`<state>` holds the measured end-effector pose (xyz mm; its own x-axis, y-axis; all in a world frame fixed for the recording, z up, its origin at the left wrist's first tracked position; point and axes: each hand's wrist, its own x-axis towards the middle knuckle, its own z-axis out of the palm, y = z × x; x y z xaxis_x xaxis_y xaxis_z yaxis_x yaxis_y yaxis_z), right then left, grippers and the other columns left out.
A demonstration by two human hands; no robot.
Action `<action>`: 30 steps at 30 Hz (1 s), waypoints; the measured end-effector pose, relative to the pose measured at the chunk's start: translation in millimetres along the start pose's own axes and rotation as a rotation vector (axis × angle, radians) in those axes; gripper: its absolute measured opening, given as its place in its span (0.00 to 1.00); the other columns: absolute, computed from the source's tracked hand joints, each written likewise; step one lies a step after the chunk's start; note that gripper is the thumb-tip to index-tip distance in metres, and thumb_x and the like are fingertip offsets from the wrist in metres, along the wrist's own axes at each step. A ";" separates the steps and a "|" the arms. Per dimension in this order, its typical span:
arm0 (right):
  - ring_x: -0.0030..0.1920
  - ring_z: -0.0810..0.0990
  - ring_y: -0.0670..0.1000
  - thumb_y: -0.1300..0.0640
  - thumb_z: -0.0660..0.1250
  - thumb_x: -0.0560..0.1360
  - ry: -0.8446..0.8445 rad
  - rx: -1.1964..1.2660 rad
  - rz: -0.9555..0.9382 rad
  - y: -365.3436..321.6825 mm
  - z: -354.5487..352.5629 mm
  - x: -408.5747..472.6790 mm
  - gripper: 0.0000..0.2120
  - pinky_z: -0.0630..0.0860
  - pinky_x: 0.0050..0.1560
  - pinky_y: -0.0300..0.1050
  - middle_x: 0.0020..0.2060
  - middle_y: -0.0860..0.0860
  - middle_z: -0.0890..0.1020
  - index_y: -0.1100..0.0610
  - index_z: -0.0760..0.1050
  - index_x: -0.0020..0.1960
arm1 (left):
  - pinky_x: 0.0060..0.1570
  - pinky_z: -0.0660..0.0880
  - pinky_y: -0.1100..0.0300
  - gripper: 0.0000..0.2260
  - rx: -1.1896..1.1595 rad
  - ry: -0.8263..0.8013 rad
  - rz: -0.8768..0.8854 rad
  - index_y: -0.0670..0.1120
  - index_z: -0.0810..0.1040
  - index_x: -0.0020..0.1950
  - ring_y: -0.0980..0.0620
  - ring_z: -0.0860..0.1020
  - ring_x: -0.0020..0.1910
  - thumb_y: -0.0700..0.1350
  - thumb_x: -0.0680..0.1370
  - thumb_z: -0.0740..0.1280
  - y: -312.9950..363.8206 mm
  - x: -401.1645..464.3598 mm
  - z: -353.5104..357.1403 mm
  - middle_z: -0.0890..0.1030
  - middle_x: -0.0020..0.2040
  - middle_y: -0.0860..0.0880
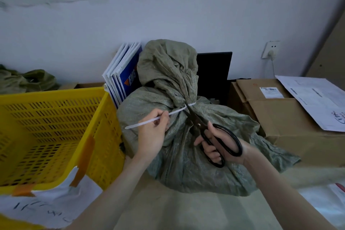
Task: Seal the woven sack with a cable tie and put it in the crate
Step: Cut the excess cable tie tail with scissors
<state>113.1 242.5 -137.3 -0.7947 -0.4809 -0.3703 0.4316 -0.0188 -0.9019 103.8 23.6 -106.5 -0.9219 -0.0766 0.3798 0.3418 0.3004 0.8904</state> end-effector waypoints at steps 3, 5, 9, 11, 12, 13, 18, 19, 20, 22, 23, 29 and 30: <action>0.27 0.62 0.48 0.32 0.56 0.72 -0.049 -0.041 0.039 3.7 -12.6 -8.5 0.38 0.61 0.27 0.40 0.31 0.50 0.64 0.67 0.72 0.58 | 0.35 0.74 0.66 0.11 -0.026 0.005 -0.013 0.40 0.78 0.40 0.59 0.75 0.32 0.41 0.80 0.63 2.2 -0.8 -1.5 0.79 0.34 0.44; 0.27 0.62 0.48 0.31 0.59 0.69 -0.075 -0.054 0.050 4.5 -17.4 -11.9 0.40 0.62 0.27 0.40 0.31 0.50 0.64 0.67 0.72 0.59 | 0.35 0.74 0.60 0.11 -0.032 0.002 -0.011 0.41 0.77 0.40 0.55 0.76 0.32 0.41 0.80 0.63 3.4 -0.8 -1.0 0.78 0.34 0.43; 0.26 0.63 0.47 0.29 0.65 0.65 -0.102 -0.023 0.026 -1.3 -17.5 -5.5 0.43 0.64 0.25 0.39 0.30 0.50 0.64 0.68 0.73 0.59 | 0.37 0.73 0.45 0.12 -0.018 -0.013 0.030 0.40 0.76 0.38 0.38 0.74 0.34 0.42 0.80 0.63 5.9 -1.7 1.8 0.77 0.34 0.38; 0.26 0.63 0.47 0.30 0.59 0.70 -0.083 -0.053 0.011 -8.7 -16.6 2.0 0.41 0.63 0.26 0.39 0.30 0.50 0.63 0.68 0.73 0.60 | 0.35 0.71 0.44 0.12 -0.029 -0.035 0.049 0.39 0.75 0.38 0.37 0.73 0.34 0.42 0.80 0.63 10.1 -3.3 3.6 0.76 0.34 0.37; 0.25 0.63 0.47 0.32 0.55 0.73 -0.069 -0.074 0.008 -13.5 -16.5 5.9 0.39 0.63 0.26 0.39 0.29 0.50 0.63 0.67 0.72 0.60 | 0.35 0.71 0.45 0.13 -0.023 -0.044 0.059 0.38 0.75 0.38 0.37 0.73 0.34 0.42 0.80 0.63 12.2 -3.7 3.6 0.76 0.34 0.37; 0.25 0.63 0.46 0.34 0.53 0.74 -0.058 -0.086 0.006 -18.5 -16.7 9.4 0.38 0.63 0.25 0.39 0.29 0.49 0.63 0.67 0.72 0.61 | 0.34 0.71 0.45 0.13 -0.007 -0.049 0.068 0.39 0.76 0.38 0.38 0.73 0.33 0.43 0.80 0.63 13.1 -3.5 3.6 0.76 0.33 0.37; 0.24 0.63 0.46 0.29 0.68 0.63 -0.119 -0.062 -0.007 -33.6 -25.7 25.2 0.45 0.63 0.24 0.38 0.29 0.49 0.65 0.67 0.71 0.62 | 0.33 0.72 0.51 0.12 0.050 -0.021 0.105 0.38 0.77 0.38 0.45 0.75 0.32 0.42 0.80 0.64 10.4 -0.8 -0.6 0.78 0.32 0.41; 0.24 0.63 0.46 0.29 0.70 0.62 -0.139 -0.061 0.001 -34.1 -26.8 27.2 0.46 0.63 0.24 0.38 0.29 0.49 0.65 0.67 0.71 0.62 | 0.32 0.72 0.52 0.12 0.053 -0.013 0.106 0.38 0.77 0.38 0.45 0.75 0.32 0.41 0.80 0.64 10.0 -1.1 -1.3 0.77 0.32 0.41; 0.24 0.63 0.46 0.29 0.71 0.61 -0.157 -0.061 0.009 -33.8 -27.2 29.1 0.47 0.63 0.25 0.38 0.29 0.49 0.65 0.67 0.71 0.62 | 0.32 0.71 0.52 0.12 0.054 -0.005 0.107 0.38 0.77 0.38 0.45 0.75 0.32 0.41 0.80 0.64 9.6 -1.6 -1.5 0.77 0.32 0.41; 0.25 0.63 0.46 0.30 0.71 0.61 -0.191 -0.047 0.020 -31.4 -27.6 32.6 0.47 0.62 0.25 0.38 0.29 0.49 0.64 0.67 0.71 0.62 | 0.31 0.71 0.51 0.12 0.044 0.001 0.110 0.38 0.77 0.38 0.44 0.74 0.31 0.41 0.80 0.64 10.3 -3.3 0.0 0.77 0.32 0.40; 0.25 0.62 0.46 0.30 0.71 0.60 -0.205 -0.038 0.028 -29.7 -27.4 34.4 0.47 0.62 0.25 0.38 0.29 0.49 0.64 0.67 0.72 0.61 | 0.31 0.70 0.50 0.12 0.038 -0.001 0.112 0.38 0.77 0.38 0.43 0.74 0.31 0.41 0.80 0.64 11.5 -3.8 1.7 0.77 0.32 0.40; 0.25 0.61 0.46 0.31 0.72 0.62 -0.265 0.050 -0.005 -27.2 -31.1 39.9 0.43 0.62 0.24 0.37 0.30 0.50 0.61 0.68 0.73 0.58 | 0.32 0.72 0.51 0.12 0.042 -0.027 0.193 0.38 0.76 0.38 0.45 0.74 0.31 0.41 0.80 0.64 12.2 -7.6 7.0 0.77 0.31 0.41; 0.25 0.61 0.45 0.32 0.72 0.62 -0.268 0.058 -0.011 -27.7 -32.3 40.4 0.43 0.62 0.24 0.37 0.29 0.50 0.61 0.68 0.73 0.58 | 0.31 0.72 0.51 0.12 0.048 -0.037 0.210 0.38 0.76 0.38 0.45 0.74 0.31 0.41 0.80 0.64 11.2 -8.4 7.0 0.77 0.31 0.41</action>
<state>55.2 251.9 -134.4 -0.6612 -0.6953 -0.2815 0.4533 -0.0713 -0.8885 114.1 34.3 -101.4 -0.8374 0.0271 0.5459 0.5193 0.3509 0.7792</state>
